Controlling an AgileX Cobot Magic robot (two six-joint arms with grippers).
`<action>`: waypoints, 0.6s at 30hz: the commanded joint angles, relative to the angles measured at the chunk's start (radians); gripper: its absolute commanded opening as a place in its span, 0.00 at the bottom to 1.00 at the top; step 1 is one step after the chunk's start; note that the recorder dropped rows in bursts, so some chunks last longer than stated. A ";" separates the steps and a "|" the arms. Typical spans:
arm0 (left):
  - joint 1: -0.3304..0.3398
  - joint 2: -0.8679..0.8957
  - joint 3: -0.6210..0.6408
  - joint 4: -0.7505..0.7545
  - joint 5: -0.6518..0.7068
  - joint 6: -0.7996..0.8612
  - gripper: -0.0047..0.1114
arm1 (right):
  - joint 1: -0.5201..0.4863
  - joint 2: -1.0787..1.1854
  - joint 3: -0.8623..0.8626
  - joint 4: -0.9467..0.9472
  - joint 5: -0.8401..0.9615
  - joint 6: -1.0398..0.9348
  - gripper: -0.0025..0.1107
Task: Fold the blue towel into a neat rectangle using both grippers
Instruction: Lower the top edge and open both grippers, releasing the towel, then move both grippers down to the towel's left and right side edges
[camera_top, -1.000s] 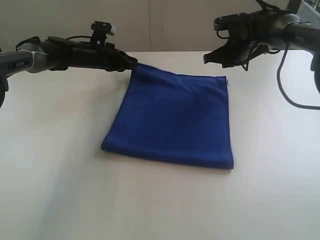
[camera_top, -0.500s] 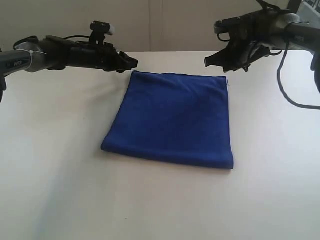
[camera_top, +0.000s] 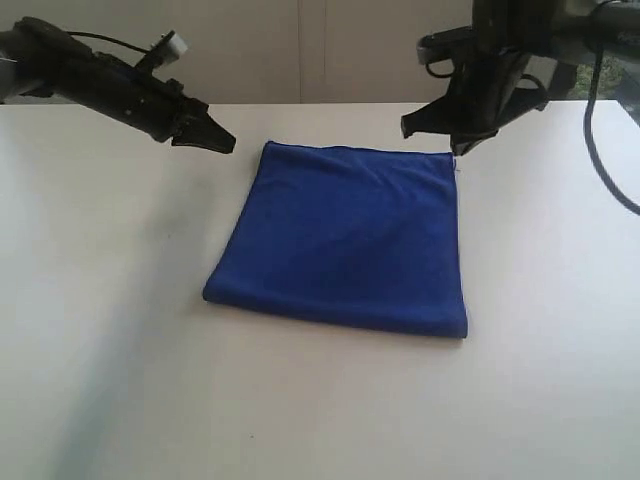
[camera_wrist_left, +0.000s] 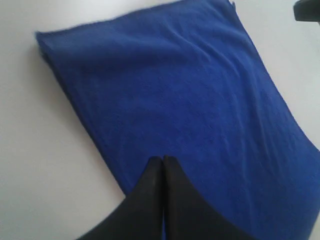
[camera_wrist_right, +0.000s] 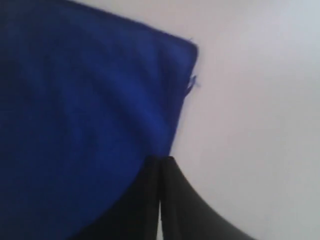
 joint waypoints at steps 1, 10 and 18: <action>-0.027 -0.086 0.089 0.060 0.019 -0.008 0.04 | 0.032 -0.093 0.130 0.003 -0.063 0.006 0.02; -0.092 -0.334 0.426 0.209 -0.225 -0.034 0.04 | 0.030 -0.281 0.372 0.146 -0.094 -0.116 0.02; -0.185 -0.525 0.682 0.268 -0.395 -0.038 0.04 | -0.043 -0.417 0.518 0.536 -0.011 -0.483 0.02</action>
